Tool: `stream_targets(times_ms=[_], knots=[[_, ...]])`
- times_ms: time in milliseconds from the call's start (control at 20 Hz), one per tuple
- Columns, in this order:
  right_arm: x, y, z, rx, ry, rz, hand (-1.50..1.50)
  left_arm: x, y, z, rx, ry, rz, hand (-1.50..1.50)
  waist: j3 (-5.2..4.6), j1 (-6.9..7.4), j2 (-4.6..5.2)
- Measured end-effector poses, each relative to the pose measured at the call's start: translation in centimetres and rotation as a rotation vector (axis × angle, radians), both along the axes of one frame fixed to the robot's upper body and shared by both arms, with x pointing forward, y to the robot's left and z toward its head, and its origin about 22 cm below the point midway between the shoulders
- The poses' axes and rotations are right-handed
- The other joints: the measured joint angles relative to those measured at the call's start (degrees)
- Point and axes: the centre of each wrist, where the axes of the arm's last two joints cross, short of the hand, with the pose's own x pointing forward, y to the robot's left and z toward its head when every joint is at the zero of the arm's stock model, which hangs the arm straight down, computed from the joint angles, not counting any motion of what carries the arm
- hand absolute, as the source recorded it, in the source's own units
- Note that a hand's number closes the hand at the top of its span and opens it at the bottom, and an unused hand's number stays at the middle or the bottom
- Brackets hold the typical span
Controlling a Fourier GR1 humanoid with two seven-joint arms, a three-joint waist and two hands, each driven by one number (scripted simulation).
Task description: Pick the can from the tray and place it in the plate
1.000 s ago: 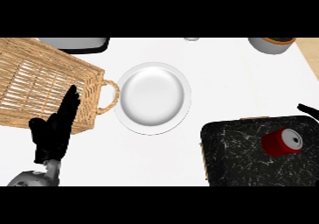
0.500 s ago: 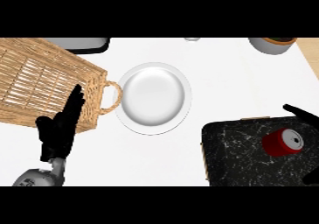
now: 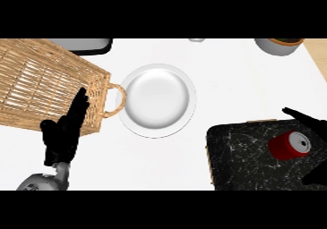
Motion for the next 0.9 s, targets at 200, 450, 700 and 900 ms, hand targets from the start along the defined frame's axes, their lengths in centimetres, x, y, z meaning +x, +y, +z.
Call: stream_targets(times_ms=[200, 450, 700, 900], knots=[[0.2, 0.4, -0.8, 0.0, 0.008, -0.003, -1.5, -0.2, 0.3, -0.1, 0.002, -0.005, -0.004, 0.0, 0.02, -0.05, -0.05], [0.2, 0.5, -1.7, -0.01, 0.027, 0.009, 1.5, -0.1, 0.2, -0.1, 0.001, -0.008, 0.005, 0.0, 0.0, -0.11, -0.02], [0.7, 0.6, -2.6, -0.04, -0.027, 0.05, 1.5, 0.2, 0.1, -0.1, -0.003, 0.002, 0.002, 0.0, -0.02, -0.04, -0.04], [1.0, 0.5, -2.4, -0.056, -0.076, 0.058, 1.5, -0.1, 0.1, -0.1, -0.002, 0.001, 0.001, 0.0, -0.01, -0.1, -0.07]])
